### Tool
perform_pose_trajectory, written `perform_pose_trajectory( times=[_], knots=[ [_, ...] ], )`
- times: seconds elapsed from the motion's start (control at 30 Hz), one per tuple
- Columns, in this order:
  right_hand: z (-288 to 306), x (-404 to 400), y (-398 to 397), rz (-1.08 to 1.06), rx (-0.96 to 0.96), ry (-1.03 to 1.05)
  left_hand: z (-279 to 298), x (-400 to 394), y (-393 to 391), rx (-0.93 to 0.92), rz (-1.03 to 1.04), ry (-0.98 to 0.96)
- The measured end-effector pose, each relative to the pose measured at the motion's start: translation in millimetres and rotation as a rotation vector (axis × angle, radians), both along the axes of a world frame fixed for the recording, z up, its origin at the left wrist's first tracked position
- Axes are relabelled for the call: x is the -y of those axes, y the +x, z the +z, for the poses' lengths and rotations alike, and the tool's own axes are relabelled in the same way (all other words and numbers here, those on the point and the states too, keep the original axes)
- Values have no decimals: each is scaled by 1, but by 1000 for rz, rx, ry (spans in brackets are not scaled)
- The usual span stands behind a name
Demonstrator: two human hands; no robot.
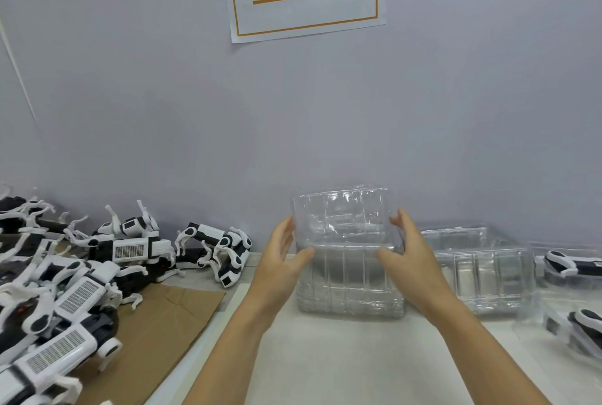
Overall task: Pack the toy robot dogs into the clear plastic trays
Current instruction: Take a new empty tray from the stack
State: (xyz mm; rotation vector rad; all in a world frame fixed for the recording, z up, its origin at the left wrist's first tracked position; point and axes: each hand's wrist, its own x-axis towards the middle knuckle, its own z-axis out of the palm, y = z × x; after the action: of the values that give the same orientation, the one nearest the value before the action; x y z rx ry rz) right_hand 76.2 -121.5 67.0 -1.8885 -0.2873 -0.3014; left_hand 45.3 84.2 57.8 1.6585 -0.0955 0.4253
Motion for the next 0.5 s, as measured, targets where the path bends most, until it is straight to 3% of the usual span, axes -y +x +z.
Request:
perform_pose_trajectory(
  times=[0.27, 0.5],
  knots=[
    [9, -2, -3, -116, 204, 290, 10, 0, -4, 182, 99, -125],
    [15, -4, -11, 30, 187, 468, 17, -1, -2, 259, 89, -406]
  ],
)
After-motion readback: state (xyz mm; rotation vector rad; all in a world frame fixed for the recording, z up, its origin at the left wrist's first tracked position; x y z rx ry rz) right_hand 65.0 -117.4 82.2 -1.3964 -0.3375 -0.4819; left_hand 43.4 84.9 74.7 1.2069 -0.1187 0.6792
